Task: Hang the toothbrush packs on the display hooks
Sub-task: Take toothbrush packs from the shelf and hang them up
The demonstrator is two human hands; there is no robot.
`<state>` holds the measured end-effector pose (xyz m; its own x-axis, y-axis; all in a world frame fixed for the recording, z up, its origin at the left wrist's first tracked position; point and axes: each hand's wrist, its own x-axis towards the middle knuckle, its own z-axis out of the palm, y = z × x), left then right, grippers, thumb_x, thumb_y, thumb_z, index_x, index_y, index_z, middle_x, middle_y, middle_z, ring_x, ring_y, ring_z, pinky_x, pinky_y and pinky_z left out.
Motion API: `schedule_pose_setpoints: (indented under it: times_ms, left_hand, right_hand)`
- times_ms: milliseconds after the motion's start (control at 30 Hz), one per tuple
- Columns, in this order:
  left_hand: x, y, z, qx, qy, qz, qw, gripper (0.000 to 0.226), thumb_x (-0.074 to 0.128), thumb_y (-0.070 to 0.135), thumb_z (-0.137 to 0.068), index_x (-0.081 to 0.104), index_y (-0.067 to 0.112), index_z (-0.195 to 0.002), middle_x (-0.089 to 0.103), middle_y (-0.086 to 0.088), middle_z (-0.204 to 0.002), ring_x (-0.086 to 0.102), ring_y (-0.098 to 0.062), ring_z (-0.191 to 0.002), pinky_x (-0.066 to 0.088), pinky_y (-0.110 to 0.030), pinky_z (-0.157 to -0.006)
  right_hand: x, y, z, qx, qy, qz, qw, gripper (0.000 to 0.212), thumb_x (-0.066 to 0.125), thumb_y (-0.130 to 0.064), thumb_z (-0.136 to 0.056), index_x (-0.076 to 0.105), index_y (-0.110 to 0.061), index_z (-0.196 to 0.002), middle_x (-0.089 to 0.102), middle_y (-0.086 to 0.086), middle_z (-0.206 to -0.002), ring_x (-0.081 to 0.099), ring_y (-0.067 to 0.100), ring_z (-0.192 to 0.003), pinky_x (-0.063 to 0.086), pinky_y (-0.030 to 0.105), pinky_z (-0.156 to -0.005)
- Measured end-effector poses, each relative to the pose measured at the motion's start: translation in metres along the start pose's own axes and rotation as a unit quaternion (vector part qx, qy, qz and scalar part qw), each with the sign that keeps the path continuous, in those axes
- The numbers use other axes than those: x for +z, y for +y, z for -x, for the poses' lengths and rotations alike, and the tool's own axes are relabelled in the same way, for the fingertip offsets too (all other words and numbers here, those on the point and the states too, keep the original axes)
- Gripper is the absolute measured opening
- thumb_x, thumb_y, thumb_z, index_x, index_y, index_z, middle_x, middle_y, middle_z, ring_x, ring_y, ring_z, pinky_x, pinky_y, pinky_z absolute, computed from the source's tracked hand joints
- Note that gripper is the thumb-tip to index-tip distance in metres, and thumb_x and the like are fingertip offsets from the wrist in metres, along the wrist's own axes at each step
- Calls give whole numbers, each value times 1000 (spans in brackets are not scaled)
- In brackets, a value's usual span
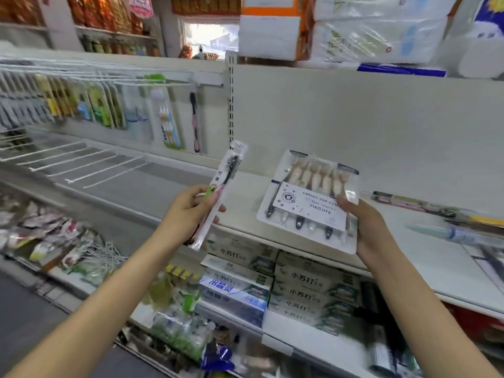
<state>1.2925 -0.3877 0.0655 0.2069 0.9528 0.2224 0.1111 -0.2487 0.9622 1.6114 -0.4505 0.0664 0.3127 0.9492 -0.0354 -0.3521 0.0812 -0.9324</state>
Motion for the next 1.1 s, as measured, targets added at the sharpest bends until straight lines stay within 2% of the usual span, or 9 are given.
schedule_pose_setpoints:
  times_ms: [67, 167, 267, 367, 500, 633, 767, 900, 1100]
  left_hand:
    - [-13, -3, -1, 2, 7, 19, 1000, 21, 59, 33, -97, 65, 16, -107, 76, -7, -92, 70, -19, -77, 54, -30, -68]
    - [-35, -12, -7, 2, 3, 15, 1000, 32, 61, 46, -91, 65, 20, -110, 78, -3, -97, 72, -18, -99, 51, -45, -95]
    - [-61, -20, -15, 1, -8, 18, 1000, 36, 61, 49, -90, 64, 22, -114, 78, -1, -100, 70, -18, -106, 45, -54, -105]
    - [-92, -28, -27, 1, -12, 44, 999, 30, 61, 38, -93, 64, 16, -114, 78, -7, -98, 72, -20, -100, 45, -54, -105]
    - [-139, -41, -47, -4, -31, 43, 999, 27, 61, 35, -92, 64, 19, -114, 78, -7, -99, 72, -20, -100, 45, -55, -104]
    - [-177, -53, -69, -20, -50, 48, 997, 27, 62, 39, -93, 64, 23, -114, 78, -4, -99, 72, -19, -98, 49, -52, -101]
    - [-199, -61, -86, -13, -79, 61, 995, 26, 62, 36, -94, 64, 22, -115, 78, -5, -99, 73, -17, -96, 54, -41, -90]
    - [-209, -63, -103, 16, -93, 73, 993, 18, 59, 24, -96, 64, 21, -112, 78, -5, -98, 73, -18, -97, 55, -30, -77]
    - [-212, -59, -124, 73, -71, 98, 990, 28, 62, 32, -87, 63, 20, -111, 77, -3, -99, 73, -20, -100, 55, -43, -89]
  right_hand:
    - [17, 4, 3, -22, 2, 29, 999, 28, 63, -11, -94, 63, -1, -120, 76, 14, -106, 74, 26, -85, 58, 31, -56]
    - [43, 10, 6, -48, 2, 60, 997, 32, 66, -7, -91, 62, 0, -122, 74, 17, -110, 74, 25, -86, 58, 29, -59]
    - [67, 18, 5, -75, 8, 81, 994, 35, 69, -3, -87, 63, -3, -122, 76, 12, -106, 75, 25, -90, 59, 28, -64]
    - [95, 27, 5, -100, 23, 91, 991, 35, 70, -1, -87, 63, -4, -121, 76, 11, -104, 75, 24, -92, 60, 28, -66]
    - [124, 43, 1, -115, 83, 81, 987, 31, 71, -3, -86, 65, -6, -116, 75, 14, -106, 72, 33, -99, 59, 42, -76]
    - [149, 55, 2, -130, 117, 61, 983, 24, 70, -5, -86, 65, -10, -109, 71, 19, -108, 67, 39, -93, 52, 27, -49]
    - [170, 66, 10, -143, 136, 61, 978, 17, 67, -3, -89, 63, -12, -102, 69, 13, -99, 65, 36, -88, 47, 22, -41]
    - [193, 69, 19, -172, 143, 83, 971, 17, 67, -1, -88, 63, -13, -100, 72, 2, -85, 71, 35, -88, 57, 30, -54]
    - [212, 66, 21, -189, 120, 86, 971, 27, 70, -8, -77, 65, -18, -101, 76, 7, -98, 74, 31, -91, 62, 40, -63]
